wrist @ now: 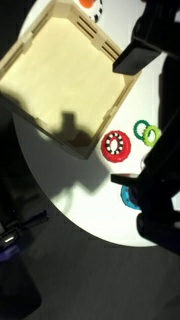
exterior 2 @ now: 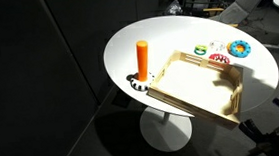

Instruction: Put the blue ring in the box

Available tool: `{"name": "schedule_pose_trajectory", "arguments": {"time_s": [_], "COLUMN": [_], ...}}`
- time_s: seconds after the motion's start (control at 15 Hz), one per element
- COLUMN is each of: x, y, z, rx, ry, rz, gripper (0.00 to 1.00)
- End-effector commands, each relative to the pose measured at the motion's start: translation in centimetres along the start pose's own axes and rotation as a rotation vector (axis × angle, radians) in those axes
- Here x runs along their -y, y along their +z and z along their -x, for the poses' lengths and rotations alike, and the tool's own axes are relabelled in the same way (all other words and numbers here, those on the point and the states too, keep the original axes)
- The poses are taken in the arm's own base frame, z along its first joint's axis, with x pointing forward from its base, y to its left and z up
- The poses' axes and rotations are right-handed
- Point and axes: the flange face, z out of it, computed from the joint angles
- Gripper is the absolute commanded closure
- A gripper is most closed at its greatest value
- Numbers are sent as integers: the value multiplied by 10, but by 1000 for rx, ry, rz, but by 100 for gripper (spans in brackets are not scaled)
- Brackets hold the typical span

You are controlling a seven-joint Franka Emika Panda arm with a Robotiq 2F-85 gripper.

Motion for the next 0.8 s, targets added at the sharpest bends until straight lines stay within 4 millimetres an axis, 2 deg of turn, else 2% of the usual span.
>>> {"name": "schedule_pose_trajectory", "arguments": {"time_s": [0.0,0.47,0.73], "x": [-22,-79,-99], "y": [23,88,109], "z": [-34,-91,-108], "rx": [-75,-156,-161], "ry": [80,252,305], "rz": [45,109,178], "gripper": [0,0,0]}}
